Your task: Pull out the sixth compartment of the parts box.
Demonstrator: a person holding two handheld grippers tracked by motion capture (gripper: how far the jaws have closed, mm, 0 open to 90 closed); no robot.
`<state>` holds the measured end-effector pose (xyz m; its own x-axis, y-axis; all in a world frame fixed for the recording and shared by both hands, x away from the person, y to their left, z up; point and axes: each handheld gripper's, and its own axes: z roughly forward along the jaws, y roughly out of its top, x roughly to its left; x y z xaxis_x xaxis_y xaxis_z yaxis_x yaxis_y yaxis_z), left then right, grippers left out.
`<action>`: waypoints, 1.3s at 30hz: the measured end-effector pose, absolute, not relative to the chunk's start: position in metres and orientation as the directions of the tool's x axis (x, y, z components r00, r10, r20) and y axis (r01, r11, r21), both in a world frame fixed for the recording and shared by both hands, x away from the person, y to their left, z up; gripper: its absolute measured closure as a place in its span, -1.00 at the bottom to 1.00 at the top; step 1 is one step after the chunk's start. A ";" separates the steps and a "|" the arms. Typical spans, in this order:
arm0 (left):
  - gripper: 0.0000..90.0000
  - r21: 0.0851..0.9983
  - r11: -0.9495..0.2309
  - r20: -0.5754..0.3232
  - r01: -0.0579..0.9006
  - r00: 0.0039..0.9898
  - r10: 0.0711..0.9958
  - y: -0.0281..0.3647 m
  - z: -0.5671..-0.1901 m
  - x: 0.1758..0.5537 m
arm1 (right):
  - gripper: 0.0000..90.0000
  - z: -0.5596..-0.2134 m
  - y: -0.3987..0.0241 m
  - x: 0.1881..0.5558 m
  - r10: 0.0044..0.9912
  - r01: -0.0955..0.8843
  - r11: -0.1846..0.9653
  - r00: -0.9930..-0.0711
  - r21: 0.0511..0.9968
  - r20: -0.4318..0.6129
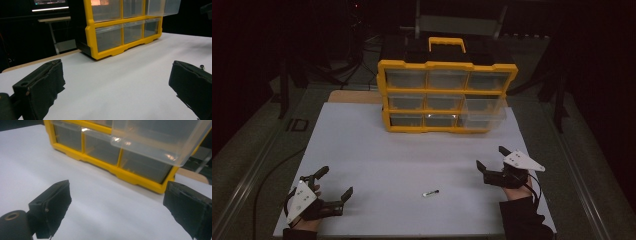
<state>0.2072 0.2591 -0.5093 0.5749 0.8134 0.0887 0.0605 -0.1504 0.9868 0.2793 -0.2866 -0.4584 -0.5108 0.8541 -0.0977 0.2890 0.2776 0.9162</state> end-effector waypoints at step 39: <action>-1.00 0.987 -0.151 0.088 0.062 0.577 0.812 0.259 -0.509 0.207 | -0.83 -0.487 -0.290 0.260 0.849 0.280 0.294 -0.516 0.914 -0.115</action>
